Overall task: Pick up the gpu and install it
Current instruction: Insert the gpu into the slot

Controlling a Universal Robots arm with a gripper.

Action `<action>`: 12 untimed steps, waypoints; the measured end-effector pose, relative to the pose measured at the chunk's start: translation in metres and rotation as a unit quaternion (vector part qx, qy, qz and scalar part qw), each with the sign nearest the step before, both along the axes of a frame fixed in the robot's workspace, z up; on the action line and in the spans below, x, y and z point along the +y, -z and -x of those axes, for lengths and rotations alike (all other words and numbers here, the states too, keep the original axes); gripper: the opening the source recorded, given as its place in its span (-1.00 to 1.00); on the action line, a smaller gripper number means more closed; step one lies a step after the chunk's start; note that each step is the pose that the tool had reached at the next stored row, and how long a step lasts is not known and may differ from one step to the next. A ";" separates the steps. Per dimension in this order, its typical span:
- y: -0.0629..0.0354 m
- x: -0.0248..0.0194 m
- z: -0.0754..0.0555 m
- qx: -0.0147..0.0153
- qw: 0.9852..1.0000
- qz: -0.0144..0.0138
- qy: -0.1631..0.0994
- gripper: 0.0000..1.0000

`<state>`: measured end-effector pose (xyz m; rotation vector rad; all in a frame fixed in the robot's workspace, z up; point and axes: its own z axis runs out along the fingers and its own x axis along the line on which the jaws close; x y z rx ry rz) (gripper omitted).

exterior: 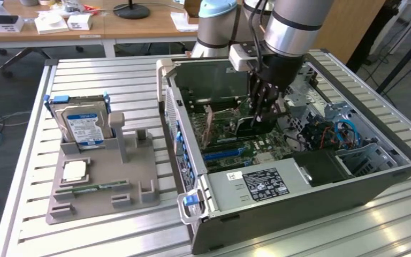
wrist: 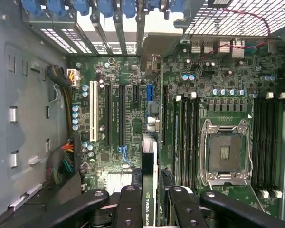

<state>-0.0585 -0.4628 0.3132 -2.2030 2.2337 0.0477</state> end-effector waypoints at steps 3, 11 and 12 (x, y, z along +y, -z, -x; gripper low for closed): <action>0.0034 0.0003 0.000 0.000 1.000 0.000 -0.001 -0.47; 0.0125 0.0010 0.001 0.000 1.000 0.000 -0.003 -0.47; 0.0135 0.0011 0.001 0.000 1.000 0.000 -0.004 -0.47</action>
